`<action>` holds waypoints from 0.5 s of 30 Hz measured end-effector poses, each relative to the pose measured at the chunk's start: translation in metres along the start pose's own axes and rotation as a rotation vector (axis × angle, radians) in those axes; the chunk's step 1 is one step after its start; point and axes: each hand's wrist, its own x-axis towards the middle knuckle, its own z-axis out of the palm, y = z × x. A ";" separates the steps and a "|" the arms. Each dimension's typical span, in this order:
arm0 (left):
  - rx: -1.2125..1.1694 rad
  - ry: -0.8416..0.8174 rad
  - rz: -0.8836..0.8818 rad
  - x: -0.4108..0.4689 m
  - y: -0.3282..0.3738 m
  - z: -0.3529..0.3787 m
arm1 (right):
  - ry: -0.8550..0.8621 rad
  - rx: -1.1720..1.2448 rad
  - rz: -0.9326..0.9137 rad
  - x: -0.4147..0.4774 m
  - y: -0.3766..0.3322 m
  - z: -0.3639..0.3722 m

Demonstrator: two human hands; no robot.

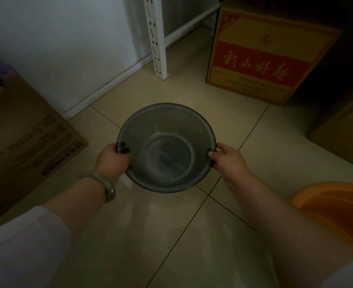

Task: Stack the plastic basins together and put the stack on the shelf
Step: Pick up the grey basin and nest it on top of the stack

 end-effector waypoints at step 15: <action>0.067 -0.300 0.401 -0.149 0.116 0.085 | 0.397 -0.292 -0.161 -0.111 -0.046 -0.192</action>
